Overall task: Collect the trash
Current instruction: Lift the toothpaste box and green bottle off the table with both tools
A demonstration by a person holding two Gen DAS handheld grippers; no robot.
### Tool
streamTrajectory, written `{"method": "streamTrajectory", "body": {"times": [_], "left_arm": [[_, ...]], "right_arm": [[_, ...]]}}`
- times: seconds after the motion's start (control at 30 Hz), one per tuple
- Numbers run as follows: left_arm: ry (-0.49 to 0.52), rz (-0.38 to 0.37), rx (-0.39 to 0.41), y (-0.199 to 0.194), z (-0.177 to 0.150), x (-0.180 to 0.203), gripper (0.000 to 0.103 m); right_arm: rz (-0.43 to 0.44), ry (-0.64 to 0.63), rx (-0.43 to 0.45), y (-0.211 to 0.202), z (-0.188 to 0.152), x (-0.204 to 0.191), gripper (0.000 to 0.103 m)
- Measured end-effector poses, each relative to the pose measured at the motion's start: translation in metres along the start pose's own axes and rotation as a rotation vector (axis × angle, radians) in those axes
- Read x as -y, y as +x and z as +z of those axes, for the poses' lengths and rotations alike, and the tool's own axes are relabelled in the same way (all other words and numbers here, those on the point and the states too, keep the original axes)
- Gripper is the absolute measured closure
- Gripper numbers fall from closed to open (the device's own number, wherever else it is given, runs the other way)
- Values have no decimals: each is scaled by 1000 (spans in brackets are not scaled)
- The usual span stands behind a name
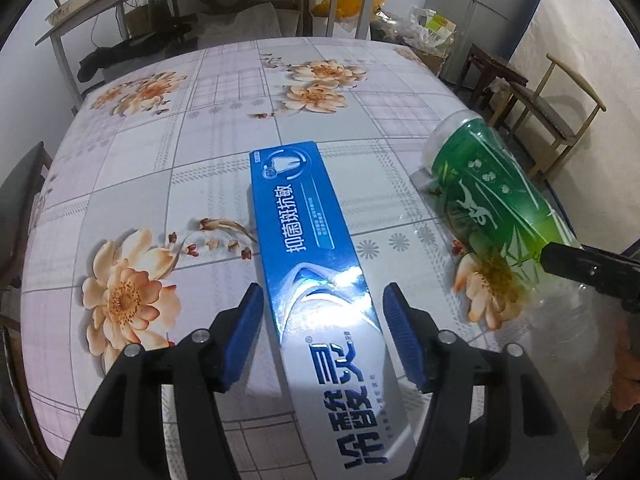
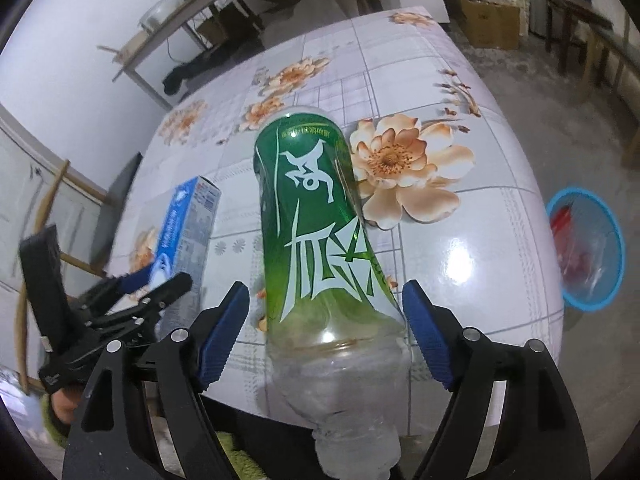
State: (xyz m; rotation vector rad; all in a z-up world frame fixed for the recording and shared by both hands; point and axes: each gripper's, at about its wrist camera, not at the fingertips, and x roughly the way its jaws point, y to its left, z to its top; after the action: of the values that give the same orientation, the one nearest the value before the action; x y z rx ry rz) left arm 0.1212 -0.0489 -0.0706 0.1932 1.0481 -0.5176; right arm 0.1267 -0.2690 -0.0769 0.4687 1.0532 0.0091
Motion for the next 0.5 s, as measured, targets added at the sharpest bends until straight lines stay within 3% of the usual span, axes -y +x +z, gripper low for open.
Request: {"method": "streamTrajectory", "body": {"times": [0.5], "left_arm": [[12,16,-28,12,-1,3,43]], "right_arm": [[-78,-31,-16,14,-1,-8,37]]}}
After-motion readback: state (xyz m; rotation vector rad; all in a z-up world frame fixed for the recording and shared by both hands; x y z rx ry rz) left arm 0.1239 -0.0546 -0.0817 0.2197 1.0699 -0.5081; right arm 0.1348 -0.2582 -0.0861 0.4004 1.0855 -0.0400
